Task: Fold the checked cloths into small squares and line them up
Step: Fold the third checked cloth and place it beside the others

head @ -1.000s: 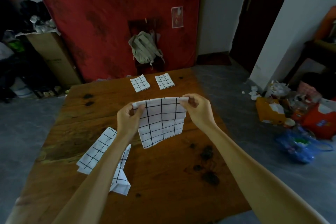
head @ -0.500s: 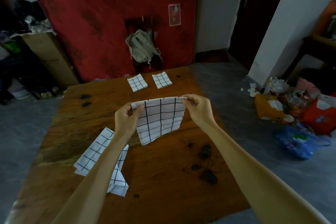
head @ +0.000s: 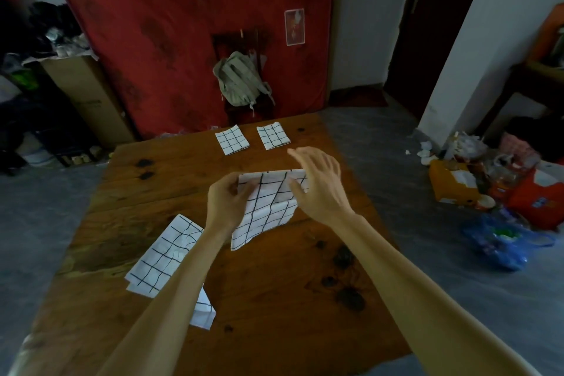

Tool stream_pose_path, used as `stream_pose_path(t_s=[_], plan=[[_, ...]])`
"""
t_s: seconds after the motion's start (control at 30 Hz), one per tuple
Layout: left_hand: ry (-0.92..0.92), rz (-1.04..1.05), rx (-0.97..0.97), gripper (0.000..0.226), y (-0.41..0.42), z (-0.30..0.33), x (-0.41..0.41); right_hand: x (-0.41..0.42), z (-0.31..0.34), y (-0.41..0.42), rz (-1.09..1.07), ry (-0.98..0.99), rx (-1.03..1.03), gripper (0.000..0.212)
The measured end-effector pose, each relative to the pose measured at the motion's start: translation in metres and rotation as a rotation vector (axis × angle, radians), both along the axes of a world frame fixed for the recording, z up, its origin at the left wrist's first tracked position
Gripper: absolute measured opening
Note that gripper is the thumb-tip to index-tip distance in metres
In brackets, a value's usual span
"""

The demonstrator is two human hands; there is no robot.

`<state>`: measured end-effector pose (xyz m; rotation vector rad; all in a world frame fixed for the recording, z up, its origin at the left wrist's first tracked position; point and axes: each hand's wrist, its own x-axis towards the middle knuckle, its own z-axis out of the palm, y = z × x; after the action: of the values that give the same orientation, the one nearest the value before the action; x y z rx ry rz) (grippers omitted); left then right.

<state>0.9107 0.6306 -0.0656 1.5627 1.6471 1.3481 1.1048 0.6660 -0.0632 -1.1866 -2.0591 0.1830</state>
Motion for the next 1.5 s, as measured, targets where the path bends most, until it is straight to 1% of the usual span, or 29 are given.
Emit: stream_pose_path(t_s=[0.03, 0.1, 0.13, 0.2, 0.27, 0.33, 0.4, 0.47, 0.5, 0.57, 0.63, 0.7, 0.8, 0.87, 0.93, 1.1, 1.23, 1.27, 1.33, 1.37, 1.43, 1.5], plan=[[0.025, -0.013, 0.013, 0.017, 0.001, -0.001, 0.002, -0.008, 0.003, 0.000, 0.043, -0.041, 0.011, 0.044], [0.072, -0.041, 0.052, 0.023, 0.001, -0.002, 0.005, -0.021, 0.008, 0.002, 0.075, -0.053, -0.003, 0.030], [0.090, -0.055, 0.070, 0.020, -0.001, 0.000, 0.005, -0.024, 0.010, 0.002, 0.075, -0.030, -0.015, 0.023], [0.095, -0.065, 0.093, 0.008, -0.004, 0.003, 0.003, -0.026, 0.012, 0.002, 0.054, 0.051, -0.041, 0.016], [0.095, -0.052, 0.082, 0.010, -0.008, 0.003, -0.003, -0.025, 0.011, 0.003, 0.037, 0.121, -0.068, 0.014], [0.085, -0.032, 0.062, 0.008, -0.010, 0.000, -0.008, -0.022, 0.009, 0.003, 0.037, 0.121, -0.083, 0.012], [0.117, -0.017, 0.074, 0.007, -0.012, 0.000, -0.007, -0.021, 0.007, 0.001, 0.068, 0.100, -0.095, 0.013], [0.164, -0.029, 0.090, 0.008, -0.012, 0.001, -0.003, -0.027, 0.009, -0.003, 0.125, 0.092, -0.141, 0.023], [0.189, -0.036, 0.098, 0.008, -0.012, 0.001, -0.001, -0.031, 0.010, -0.003, 0.158, 0.090, -0.147, 0.024], [0.219, -0.038, 0.100, 0.010, -0.011, 0.000, 0.001, -0.038, 0.012, -0.004, 0.205, 0.109, -0.109, 0.017], [0.239, -0.031, 0.066, 0.014, -0.009, -0.003, -0.002, -0.039, 0.014, -0.003, 0.201, 0.142, -0.092, 0.015], [0.282, -0.033, 0.017, 0.018, -0.010, -0.009, -0.006, -0.034, 0.017, -0.004, 0.187, 0.189, -0.118, 0.017], [0.381, -0.033, -0.018, 0.009, -0.012, -0.021, -0.016, -0.022, 0.022, -0.004, 0.136, 0.236, -0.162, 0.020], [0.442, -0.035, -0.036, 0.011, -0.013, -0.031, -0.023, -0.012, 0.022, 0.000, 0.087, 0.260, -0.186, 0.022], [0.450, -0.028, -0.061, 0.012, -0.013, -0.037, -0.028, -0.006, 0.023, 0.002, 0.066, 0.268, -0.200, 0.023], [0.454, -0.032, -0.015, 0.013, -0.013, -0.043, -0.023, -0.005, 0.021, -0.002, 0.067, 0.253, -0.163, 0.025], [0.363, -0.077, 0.036, 0.031, -0.008, -0.030, -0.005, -0.008, 0.014, 0.001, 0.076, 0.177, -0.172, 0.024], [0.361, -0.117, 0.064, 0.031, -0.005, -0.023, 0.001, -0.010, 0.013, 0.000, 0.083, 0.156, -0.182, 0.023], [0.402, -0.184, 0.146, 0.016, 0.001, -0.011, 0.013, -0.014, 0.010, -0.001, 0.102, 0.135, -0.195, 0.022], [0.415, -0.184, 0.171, 0.009, 0.003, -0.007, 0.017, -0.015, 0.010, -0.002, 0.110, 0.136, -0.195, 0.022], [0.408, -0.143, 0.171, 0.014, 0.006, -0.005, 0.019, -0.014, 0.011, -0.003, 0.108, 0.163, -0.185, 0.021], [0.404, -0.121, 0.127, 0.015, 0.007, -0.014, 0.012, -0.009, 0.015, -0.003, 0.095, 0.212, -0.169, 0.021]])
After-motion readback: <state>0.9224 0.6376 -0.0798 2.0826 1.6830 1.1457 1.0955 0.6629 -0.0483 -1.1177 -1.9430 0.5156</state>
